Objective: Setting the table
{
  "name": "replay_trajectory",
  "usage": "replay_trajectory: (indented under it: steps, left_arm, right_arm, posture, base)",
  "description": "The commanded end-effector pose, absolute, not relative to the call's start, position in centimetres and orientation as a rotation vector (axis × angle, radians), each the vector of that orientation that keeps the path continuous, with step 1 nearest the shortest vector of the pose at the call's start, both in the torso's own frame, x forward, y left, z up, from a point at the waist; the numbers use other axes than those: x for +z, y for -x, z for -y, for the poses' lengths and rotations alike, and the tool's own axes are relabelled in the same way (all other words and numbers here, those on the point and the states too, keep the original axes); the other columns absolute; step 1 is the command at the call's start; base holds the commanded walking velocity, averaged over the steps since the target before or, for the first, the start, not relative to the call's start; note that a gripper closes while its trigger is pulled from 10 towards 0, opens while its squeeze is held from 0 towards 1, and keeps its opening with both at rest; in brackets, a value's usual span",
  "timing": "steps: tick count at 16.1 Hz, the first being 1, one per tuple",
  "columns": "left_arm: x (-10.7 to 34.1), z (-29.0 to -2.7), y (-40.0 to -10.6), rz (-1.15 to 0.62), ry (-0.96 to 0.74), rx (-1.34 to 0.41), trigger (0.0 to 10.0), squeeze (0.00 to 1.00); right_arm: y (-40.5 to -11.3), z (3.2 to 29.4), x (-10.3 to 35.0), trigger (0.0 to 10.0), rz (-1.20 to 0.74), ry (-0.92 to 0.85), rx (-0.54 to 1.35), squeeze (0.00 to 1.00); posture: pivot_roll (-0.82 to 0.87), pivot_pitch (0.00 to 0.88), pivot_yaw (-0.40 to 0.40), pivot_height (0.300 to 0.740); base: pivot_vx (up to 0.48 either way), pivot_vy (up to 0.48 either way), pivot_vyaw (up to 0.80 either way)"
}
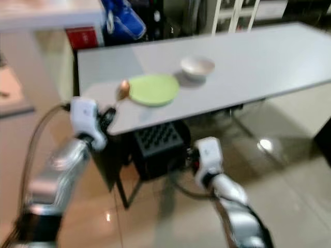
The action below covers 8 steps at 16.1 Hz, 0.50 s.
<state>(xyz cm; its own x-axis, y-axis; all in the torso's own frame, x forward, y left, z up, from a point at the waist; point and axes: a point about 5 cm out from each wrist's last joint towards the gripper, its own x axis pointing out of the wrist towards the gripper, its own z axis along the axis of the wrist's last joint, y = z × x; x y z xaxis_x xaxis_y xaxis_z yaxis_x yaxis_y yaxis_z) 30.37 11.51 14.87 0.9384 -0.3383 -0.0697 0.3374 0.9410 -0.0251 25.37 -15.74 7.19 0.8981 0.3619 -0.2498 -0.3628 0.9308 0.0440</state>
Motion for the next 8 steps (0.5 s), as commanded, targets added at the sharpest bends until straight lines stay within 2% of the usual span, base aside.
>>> replay_trajectory:
  steps: [1,8]
  left_arm:
    - [15.52,-12.24,-30.76,-0.055,-0.02,-0.321,0.0,0.0]
    - [15.7,-11.82,-30.68,-0.041,-0.009,-0.334,0.0,0.0]
  right_arm:
    - [-25.72,15.31,7.77,10.0,-0.233,0.001,0.385,0.0]
    - [-25.67,15.25,7.88,10.0,-0.234,-0.003,0.387,0.0]
  posture:
    - [-0.03,0.0,0.039,0.74]
    - [-0.03,0.0,0.04,0.74]
  base:
    - [0.48,0.0,0.0]
    - [0.48,0.0,0.0]
